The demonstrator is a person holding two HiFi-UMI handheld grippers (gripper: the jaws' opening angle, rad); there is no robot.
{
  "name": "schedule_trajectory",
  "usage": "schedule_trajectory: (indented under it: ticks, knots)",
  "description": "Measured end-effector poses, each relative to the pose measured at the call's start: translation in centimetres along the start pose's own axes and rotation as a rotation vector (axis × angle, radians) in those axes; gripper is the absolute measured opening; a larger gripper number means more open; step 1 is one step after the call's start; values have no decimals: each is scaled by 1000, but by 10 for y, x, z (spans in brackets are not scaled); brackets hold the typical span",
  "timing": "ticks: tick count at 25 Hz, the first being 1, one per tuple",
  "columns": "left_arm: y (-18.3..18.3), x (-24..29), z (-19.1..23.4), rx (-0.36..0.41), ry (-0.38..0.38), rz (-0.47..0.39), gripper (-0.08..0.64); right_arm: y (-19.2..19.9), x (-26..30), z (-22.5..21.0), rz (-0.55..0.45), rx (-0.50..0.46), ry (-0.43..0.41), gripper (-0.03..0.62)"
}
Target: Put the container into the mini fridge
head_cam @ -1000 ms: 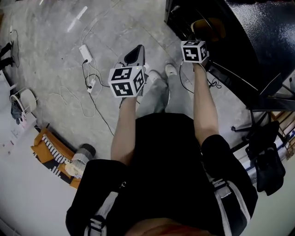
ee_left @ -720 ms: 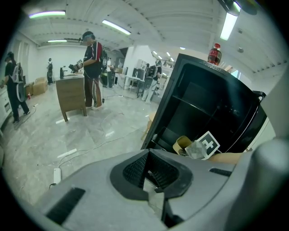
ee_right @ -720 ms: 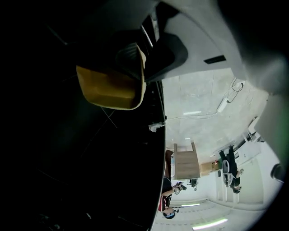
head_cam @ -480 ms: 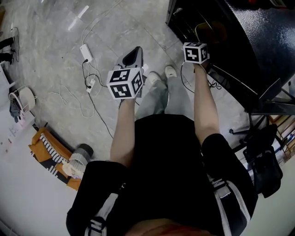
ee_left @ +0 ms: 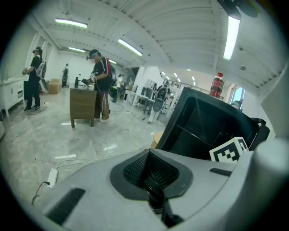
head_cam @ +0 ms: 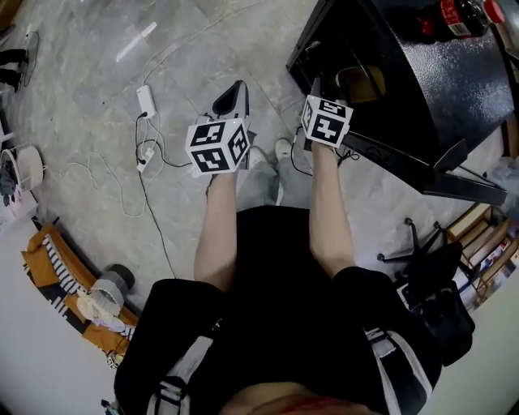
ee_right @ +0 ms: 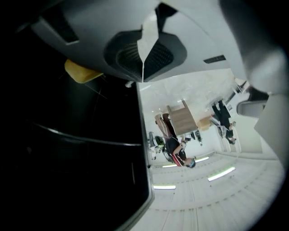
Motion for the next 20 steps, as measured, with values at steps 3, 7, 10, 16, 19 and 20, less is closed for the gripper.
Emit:
schedule_trajectory:
  ticks: [3,7,10,16,19,20]
  knots:
    - [-17,-20,10,-25,-46,-74,6,-23,-21,42,-71,17,-155,14]
    - [-43,-56,22,-30,-114,-186,6,-55,-50,90,-162,-13,-333,14]
    - [-65,-84,32,-23,-182,-280,6,-83,-70,125,-228,-50,-445,12]
    - [-111,-150,49,22,-327,-441,6,-138,-120,187,-367,-105,-649,11]
    - [-131,-185,51,46,-381,-516,6,-157,-150,213,-424,-161,-713,12]
    - [-136,-194,51,52,-391,-538,6,-161,-160,221,-439,-181,-732,11]
Point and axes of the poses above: the fingertips, and each gripper's own axes: x forward along the fingers, z to its left, y out of its underside, the point moved 4 cm from there along -x, backward along the fingers, and after that the axes turned 8 degrees about x, right-handed, at the moved point
